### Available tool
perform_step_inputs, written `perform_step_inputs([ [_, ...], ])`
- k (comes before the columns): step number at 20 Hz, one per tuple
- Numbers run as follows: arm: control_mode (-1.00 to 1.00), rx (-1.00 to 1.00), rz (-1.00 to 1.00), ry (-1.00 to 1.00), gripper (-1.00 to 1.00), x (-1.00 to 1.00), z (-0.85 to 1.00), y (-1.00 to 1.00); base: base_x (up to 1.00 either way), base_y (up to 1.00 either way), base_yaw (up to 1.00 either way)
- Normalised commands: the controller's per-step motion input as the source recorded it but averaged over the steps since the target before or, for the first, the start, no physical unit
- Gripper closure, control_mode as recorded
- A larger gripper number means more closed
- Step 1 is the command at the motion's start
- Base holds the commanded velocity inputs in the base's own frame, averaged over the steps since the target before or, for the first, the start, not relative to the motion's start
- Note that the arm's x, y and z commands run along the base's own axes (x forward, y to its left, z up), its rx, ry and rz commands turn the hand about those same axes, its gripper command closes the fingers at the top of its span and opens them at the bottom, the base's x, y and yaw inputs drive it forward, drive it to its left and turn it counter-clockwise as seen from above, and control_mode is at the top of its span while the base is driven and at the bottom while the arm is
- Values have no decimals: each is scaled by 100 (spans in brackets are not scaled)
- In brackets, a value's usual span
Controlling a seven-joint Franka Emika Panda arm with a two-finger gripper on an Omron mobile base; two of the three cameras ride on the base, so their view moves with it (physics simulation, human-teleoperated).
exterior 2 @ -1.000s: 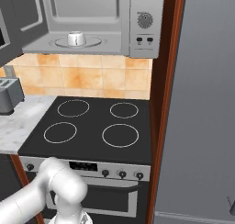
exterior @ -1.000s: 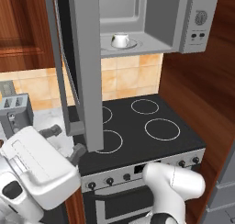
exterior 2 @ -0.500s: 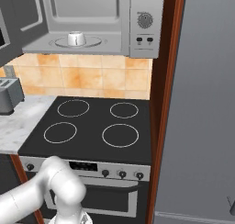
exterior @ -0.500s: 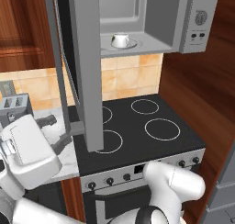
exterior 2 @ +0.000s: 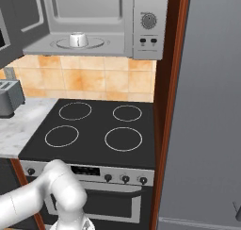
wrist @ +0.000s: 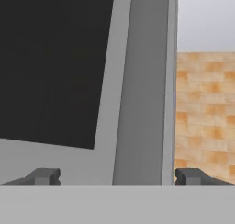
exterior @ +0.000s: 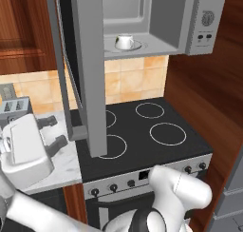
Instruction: Pick the mug from the counter and place it inside the microwave. Then close the microwave.
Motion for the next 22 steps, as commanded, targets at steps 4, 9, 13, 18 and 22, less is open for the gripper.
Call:
perform_step_inputs([
  [4,-100,0,0,0,-100,0,0,-10,0,0,0],
  [9,-100,0,0,0,-100,0,0,-38,0,0,0],
  [13,-100,0,2,0,-100,-5,0,-48,0,0,0],
  [18,-100,0,7,0,-100,-15,0,-50,0,0,0],
  [22,-100,0,12,1,-100,-8,0,-56,0,0,0],
])
